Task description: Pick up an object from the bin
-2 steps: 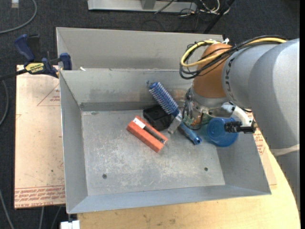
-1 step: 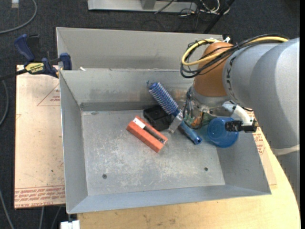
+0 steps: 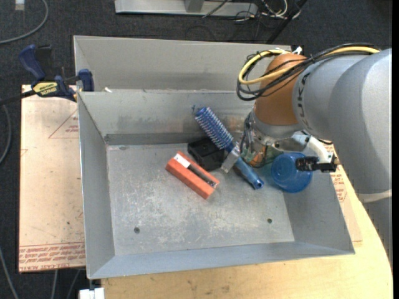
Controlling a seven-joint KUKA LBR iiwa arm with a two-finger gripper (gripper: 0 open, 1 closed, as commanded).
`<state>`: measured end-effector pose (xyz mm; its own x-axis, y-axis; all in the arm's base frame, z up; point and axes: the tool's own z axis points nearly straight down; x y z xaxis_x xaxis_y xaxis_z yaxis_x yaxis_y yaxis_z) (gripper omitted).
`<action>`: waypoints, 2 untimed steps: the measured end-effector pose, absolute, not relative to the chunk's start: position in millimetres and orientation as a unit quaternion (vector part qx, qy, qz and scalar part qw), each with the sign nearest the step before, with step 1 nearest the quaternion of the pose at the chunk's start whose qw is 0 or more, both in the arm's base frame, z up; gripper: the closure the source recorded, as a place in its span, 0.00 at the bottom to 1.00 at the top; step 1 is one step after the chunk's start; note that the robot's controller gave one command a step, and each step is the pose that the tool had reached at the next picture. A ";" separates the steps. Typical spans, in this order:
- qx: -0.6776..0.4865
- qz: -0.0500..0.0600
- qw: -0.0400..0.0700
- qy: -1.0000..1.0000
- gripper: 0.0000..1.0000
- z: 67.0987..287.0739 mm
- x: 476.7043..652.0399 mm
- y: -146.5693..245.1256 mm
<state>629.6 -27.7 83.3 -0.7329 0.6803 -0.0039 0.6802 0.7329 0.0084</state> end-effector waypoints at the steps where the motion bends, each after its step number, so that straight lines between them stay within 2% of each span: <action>1: 0.365 0.002 0.001 0.931 1.00 93.2 628.1 -27.9; 2: 0.365 0.001 -0.002 0.931 1.00 114.7 626.7 -28.0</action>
Offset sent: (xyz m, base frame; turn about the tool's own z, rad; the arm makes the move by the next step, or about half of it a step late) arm 0.0001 0.0001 0.0194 0.0000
